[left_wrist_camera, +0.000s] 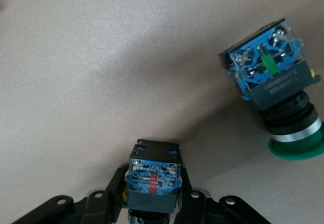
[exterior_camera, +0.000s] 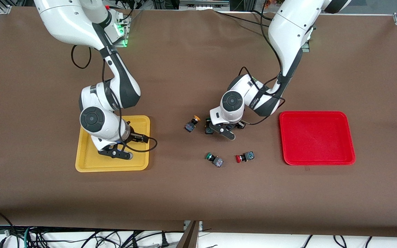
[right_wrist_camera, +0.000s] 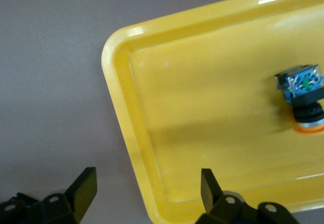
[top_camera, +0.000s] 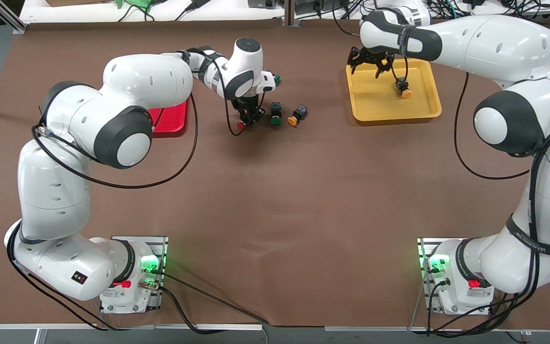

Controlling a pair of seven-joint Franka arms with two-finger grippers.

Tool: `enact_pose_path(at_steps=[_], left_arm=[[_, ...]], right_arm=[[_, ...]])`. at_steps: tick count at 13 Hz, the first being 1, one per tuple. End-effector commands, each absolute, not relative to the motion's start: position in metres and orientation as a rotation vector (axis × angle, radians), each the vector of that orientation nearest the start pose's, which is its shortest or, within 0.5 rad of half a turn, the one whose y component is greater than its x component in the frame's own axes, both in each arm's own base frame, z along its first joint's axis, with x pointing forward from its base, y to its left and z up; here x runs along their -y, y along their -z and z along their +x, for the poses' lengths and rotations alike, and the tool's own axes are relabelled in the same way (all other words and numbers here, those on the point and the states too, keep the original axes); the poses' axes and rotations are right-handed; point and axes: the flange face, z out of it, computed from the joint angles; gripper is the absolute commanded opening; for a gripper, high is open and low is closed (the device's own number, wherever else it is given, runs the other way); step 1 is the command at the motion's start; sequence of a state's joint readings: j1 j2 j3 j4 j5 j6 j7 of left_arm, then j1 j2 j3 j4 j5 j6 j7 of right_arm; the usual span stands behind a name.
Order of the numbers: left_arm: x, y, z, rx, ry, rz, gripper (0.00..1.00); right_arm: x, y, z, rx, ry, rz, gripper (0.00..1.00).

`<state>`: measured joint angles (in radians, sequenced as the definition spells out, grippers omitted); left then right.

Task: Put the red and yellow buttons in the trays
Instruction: 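Carry the red button to the red tray while the right gripper reaches another button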

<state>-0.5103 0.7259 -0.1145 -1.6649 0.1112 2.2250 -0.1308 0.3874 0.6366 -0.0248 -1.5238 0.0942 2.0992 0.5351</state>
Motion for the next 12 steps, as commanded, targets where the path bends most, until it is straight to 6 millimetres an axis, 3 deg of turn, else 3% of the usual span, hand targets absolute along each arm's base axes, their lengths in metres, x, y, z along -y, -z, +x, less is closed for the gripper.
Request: enact_pose_path(at_steps=[1, 3, 5, 6, 9, 10, 12], left_arm=[[0.364, -0.212, 0.555, -0.808, -0.244, -2.916, 0.11], [0.319, -0.262, 0.574, -0.71, -0.337, -2.9, 0.12], [0.251, -0.282, 0.596, -0.82, -0.445, -2.875, 0.13], [0.221, -0.282, 0.608, -0.928, -0.464, -2.861, 0.19], [0.134, -0.276, 0.636, -1.195, -0.468, -2.769, 0.2], [0.112, -0.261, 0.643, -1.25, -0.461, -2.76, 0.2], [0.09, -0.232, 0.649, -1.354, -0.443, -2.742, 0.22]], right_arm=[[-0.292, -0.272, 0.642, -0.474, -0.16, -3.061, 0.91], [-0.326, -0.258, 0.63, -0.6, -0.152, -3.013, 0.91], [-0.356, -0.246, 0.618, -0.707, -0.153, -2.96, 0.91], [-0.366, -0.24, 0.613, -0.751, -0.156, -2.94, 0.91], [-0.411, -0.222, 0.591, -0.858, -0.122, -2.875, 0.91], [-0.423, -0.214, 0.584, -0.882, -0.114, -2.859, 0.91], [-0.447, -0.199, 0.568, -0.918, -0.094, -2.829, 0.91]])
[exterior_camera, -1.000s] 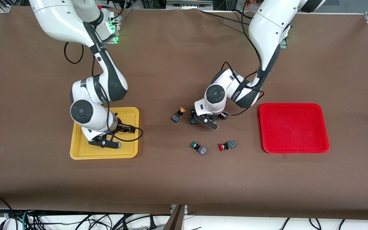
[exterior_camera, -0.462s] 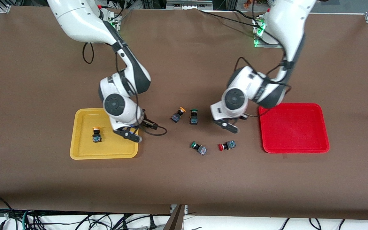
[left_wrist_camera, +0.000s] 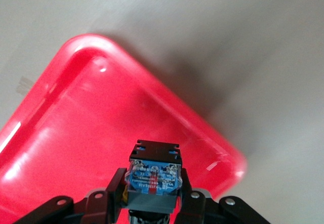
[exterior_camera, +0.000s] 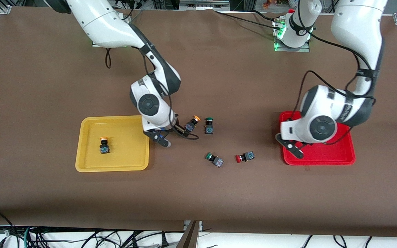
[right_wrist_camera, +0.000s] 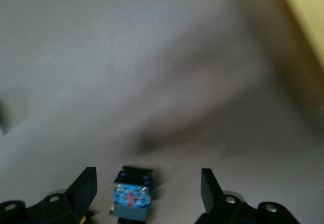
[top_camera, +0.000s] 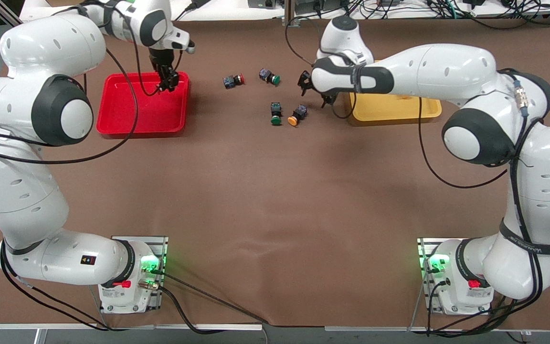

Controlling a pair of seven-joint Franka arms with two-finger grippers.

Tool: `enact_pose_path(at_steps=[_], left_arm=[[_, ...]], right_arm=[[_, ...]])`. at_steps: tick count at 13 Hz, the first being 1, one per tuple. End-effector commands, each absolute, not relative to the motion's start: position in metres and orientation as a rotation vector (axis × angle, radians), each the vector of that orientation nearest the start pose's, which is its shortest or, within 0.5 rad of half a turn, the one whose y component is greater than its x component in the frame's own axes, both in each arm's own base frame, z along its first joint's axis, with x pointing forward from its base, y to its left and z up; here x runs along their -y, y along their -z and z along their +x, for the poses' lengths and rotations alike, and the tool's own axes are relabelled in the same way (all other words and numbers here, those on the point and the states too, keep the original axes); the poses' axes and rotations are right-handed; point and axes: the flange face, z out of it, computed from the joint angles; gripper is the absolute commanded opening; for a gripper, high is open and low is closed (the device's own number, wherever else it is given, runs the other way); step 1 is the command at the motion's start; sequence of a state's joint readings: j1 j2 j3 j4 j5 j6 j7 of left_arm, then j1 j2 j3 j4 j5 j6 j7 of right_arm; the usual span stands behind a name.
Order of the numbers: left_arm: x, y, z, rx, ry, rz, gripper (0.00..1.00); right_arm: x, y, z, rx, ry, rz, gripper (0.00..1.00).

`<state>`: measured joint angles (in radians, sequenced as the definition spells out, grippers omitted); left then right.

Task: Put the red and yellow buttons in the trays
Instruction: 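Carry the red button to the red tray while the right gripper reaches another button, then release the red button in the red tray while the right gripper grasps a yellow-capped button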

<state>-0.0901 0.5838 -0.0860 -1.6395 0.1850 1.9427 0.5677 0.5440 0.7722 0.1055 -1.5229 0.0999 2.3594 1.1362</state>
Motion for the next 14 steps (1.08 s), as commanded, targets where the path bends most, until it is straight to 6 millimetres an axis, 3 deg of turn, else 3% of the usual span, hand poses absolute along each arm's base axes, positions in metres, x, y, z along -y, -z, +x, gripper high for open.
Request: enact_pose_path(at_steps=[1, 2, 3, 5, 7, 8, 10, 11, 12, 14], left_arm=[[0.081, -0.221, 0.651, -1.373, -0.435, -2.739, 0.27], [0.075, -0.215, 0.651, -1.385, -0.422, -2.736, 0.42], [0.071, -0.212, 0.651, -1.378, -0.426, -2.742, 0.99], [0.076, -0.219, 0.651, -1.391, -0.427, -2.736, 1.0], [0.088, -0.241, 0.65, -1.405, -0.414, -2.725, 1.0], [0.107, -0.259, 0.65, -1.435, -0.383, -2.727, 1.0], [0.166, -0.29, 0.651, -1.521, -0.271, -2.718, 1.0], [0.19, -0.295, 0.659, -1.544, -0.213, -2.716, 1.0], [0.202, -0.283, 0.668, -1.563, -0.201, -2.725, 1.0], [0.225, -0.27, 0.692, -1.579, -0.059, -2.785, 1.0]], right_arm=[[-0.455, -0.192, 0.562, -0.933, -0.09, -2.82, 0.91], [-0.463, -0.187, 0.556, -0.945, -0.092, -2.814, 0.91], [-0.467, -0.184, 0.552, -0.95, -0.098, -2.815, 0.91], [-0.472, -0.18, 0.546, -0.932, -0.102, -2.828, 0.91], [-0.472, -0.177, 0.545, -0.914, -0.101, -2.839, 0.79], [-0.471, -0.176, 0.546, -0.904, -0.094, -2.849, 0.69], [-0.47, -0.175, 0.546, -0.878, -0.088, -2.862, 0.49], [-0.468, -0.179, 0.548, -0.838, -0.083, -2.87, 0.39], [-0.462, -0.182, 0.553, -0.82, -0.076, -2.878, 0.32], [-0.443, -0.202, 0.566, -0.792, -0.105, -2.917, 0.3]])
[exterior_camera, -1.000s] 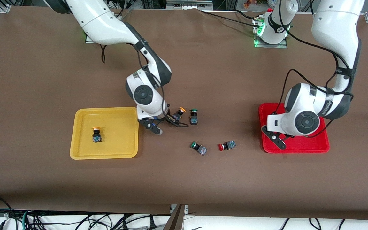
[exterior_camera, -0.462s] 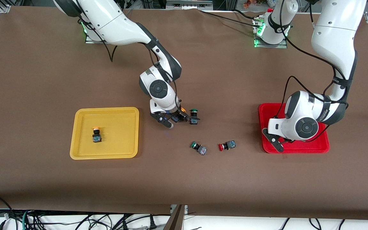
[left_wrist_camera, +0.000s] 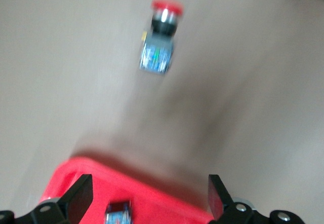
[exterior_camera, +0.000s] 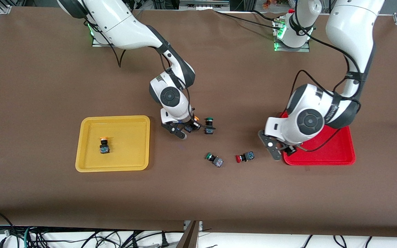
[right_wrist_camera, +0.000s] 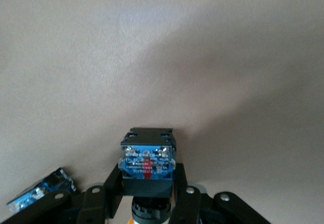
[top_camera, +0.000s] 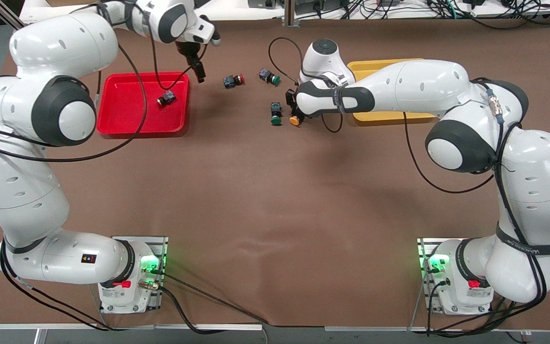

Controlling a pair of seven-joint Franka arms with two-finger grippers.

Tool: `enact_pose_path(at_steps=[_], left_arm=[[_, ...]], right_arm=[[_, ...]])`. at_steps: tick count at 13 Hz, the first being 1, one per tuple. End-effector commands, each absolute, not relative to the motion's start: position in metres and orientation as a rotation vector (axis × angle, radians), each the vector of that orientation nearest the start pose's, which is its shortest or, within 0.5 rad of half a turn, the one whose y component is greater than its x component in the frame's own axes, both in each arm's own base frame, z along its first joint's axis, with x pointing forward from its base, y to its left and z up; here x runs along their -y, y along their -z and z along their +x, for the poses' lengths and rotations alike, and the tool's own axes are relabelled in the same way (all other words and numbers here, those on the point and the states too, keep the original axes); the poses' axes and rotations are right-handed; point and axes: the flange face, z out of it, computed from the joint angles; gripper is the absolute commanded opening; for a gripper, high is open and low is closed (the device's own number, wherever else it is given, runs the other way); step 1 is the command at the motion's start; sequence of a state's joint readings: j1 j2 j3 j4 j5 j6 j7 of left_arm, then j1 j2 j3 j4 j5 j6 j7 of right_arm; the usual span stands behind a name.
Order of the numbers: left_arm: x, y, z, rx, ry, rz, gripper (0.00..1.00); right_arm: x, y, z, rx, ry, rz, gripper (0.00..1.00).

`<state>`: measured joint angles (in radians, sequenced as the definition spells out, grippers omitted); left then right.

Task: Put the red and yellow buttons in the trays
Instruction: 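Release the red button in the red tray while the right gripper grasps a yellow-capped button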

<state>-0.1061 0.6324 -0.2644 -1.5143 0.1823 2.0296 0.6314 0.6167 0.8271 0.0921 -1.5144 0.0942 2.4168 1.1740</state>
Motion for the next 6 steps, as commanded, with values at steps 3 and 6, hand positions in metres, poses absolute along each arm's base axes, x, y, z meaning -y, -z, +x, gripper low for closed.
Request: enact_pose_path(at_steps=[3, 6], left_arm=[[0.267, -0.24, 0.687, -1.64, 0.031, -2.768, 1.0], [0.272, -0.2, 0.69, -1.669, 0.125, -2.755, 1.0]], right_arm=[[-0.379, -0.248, 0.602, -0.641, -0.164, -2.988, 0.3], [-0.295, -0.272, 0.629, -0.358, -0.265, -3.08, 0.31]])
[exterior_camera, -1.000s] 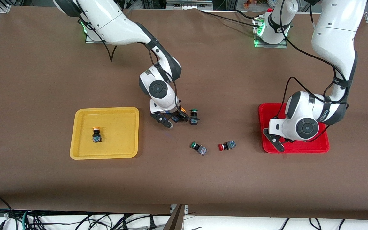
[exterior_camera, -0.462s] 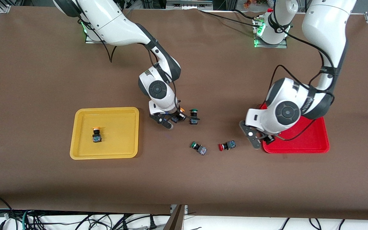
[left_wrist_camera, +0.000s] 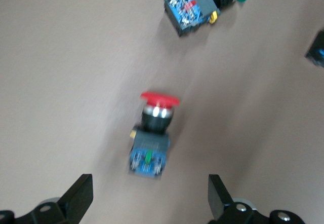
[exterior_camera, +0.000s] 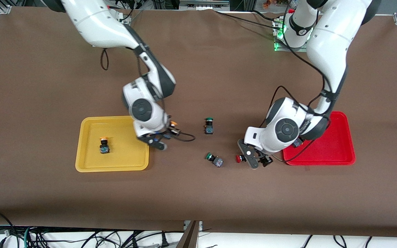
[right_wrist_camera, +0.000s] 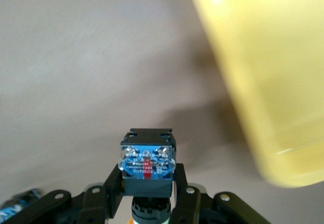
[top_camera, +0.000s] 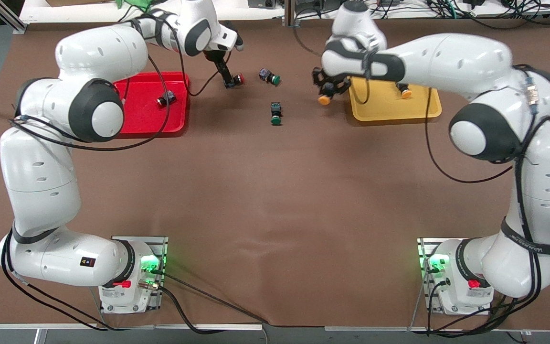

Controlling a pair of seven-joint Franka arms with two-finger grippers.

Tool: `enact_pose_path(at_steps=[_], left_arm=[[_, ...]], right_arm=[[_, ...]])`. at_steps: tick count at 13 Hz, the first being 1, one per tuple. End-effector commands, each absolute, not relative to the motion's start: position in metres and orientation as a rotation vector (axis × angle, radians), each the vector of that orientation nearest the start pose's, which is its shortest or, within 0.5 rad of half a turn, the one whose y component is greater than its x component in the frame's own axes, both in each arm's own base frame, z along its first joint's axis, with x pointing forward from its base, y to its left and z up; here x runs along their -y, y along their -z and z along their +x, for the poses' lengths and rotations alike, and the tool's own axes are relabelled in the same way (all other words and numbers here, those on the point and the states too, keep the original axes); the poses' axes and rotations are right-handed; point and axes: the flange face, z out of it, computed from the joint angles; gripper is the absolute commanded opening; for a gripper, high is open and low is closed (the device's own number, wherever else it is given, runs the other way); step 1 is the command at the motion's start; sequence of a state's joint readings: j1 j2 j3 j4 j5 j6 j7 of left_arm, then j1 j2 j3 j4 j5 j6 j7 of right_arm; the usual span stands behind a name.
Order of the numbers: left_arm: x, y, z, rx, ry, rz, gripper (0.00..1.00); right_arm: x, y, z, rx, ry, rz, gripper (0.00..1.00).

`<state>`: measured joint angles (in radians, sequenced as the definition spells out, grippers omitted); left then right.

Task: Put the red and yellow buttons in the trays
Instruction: 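Carry the button to the yellow tray while the left gripper grasps another red button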

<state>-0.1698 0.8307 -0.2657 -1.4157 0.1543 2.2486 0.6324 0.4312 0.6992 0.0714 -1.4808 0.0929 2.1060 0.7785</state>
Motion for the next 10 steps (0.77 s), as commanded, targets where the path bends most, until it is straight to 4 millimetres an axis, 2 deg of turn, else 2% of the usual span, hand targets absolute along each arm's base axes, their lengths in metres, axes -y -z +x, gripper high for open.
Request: enact_pose_path(at_steps=[1, 2, 4, 5, 6, 7, 8, 10], left_arm=[[0.28, -0.188, 0.687, -1.704, 0.135, -2.732, 1.0], [0.284, -0.175, 0.682, -1.716, 0.113, -2.734, 1.0], [0.3, -0.17, 0.673, -1.757, 0.098, -2.704, 1.0], [0.301, -0.169, 0.673, -1.78, 0.098, -2.683, 1.0], [0.299, -0.17, 0.674, -1.833, 0.1, -2.625, 0.55], [0.301, -0.175, 0.674, -1.826, 0.106, -2.63, 0.23], [0.294, -0.175, 0.677, -1.814, 0.106, -2.636, 0.21], [0.292, -0.18, 0.679, -1.815, 0.111, -2.634, 0.01]], right_arm=[[-0.269, -0.272, 0.637, -0.286, -0.267, -3.107, 0.32], [-0.252, -0.267, 0.638, -0.239, -0.274, -3.124, 0.33], [-0.24, -0.25, 0.633, -0.225, -0.3, -3.122, 0.37], [-0.237, -0.24, 0.629, -0.234, -0.296, -3.121, 0.41], [-0.236, -0.234, 0.627, -0.235, -0.284, -3.12, 0.44], [-0.235, -0.228, 0.624, -0.235, -0.276, -3.12, 0.52], [-0.233, -0.224, 0.623, -0.234, -0.274, -3.12, 0.6], [-0.222, -0.223, 0.627, -0.253, -0.267, -3.129, 0.7]])
